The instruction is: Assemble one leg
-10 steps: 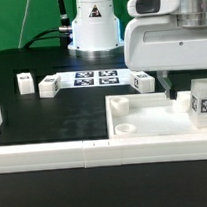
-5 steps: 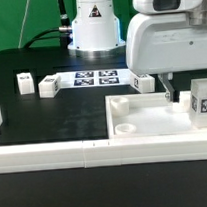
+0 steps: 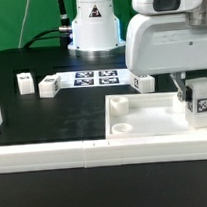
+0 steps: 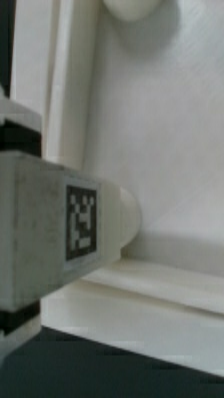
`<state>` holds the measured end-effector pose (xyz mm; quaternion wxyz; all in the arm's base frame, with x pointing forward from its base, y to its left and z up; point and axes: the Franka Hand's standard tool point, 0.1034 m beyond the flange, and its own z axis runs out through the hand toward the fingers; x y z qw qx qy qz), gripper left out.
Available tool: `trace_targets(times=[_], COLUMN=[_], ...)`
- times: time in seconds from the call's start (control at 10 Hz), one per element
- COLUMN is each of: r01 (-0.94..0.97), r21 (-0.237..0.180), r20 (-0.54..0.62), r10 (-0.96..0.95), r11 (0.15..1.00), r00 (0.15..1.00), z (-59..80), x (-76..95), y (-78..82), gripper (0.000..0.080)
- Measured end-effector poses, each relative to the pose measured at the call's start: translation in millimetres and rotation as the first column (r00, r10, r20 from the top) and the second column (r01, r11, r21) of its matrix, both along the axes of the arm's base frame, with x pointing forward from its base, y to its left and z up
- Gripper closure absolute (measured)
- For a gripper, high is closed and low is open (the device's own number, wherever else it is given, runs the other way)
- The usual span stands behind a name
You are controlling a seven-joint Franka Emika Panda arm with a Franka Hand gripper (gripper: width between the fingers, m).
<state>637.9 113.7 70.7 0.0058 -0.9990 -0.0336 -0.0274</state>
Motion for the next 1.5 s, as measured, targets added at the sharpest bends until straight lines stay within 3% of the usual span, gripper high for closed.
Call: trace_targets(times=[0.2,0.4,0.7,1.0,1.2,1.5], r01=[0.184,0.433,0.75,0.911,0.982,0.991], r21=[0.019,0.047,0.092,0.106,0.114,0.114], r20=[0.004,0.011,-0.01,-0.055,-0.084,-0.116], r10=[-0.184,-0.434,-0.753,-0.913,-0.984,-0.99], r11=[0.983,0.9,0.655,0.398,0.149,0.066], r00=[0.983,0.901,0.658,0.405,0.159,0.079], z=[-1.3,-2.1,-3.3,-3.4,-3.3,-3.4], x=[-0.4,-3.0,-3.9,-4.7,-4.7,-4.1], y=[0.1,3.9,6.2,8.5,9.8,8.7], gripper=[0.0507,0.0507,0.0506,0.0506,0.0506,0.0506])
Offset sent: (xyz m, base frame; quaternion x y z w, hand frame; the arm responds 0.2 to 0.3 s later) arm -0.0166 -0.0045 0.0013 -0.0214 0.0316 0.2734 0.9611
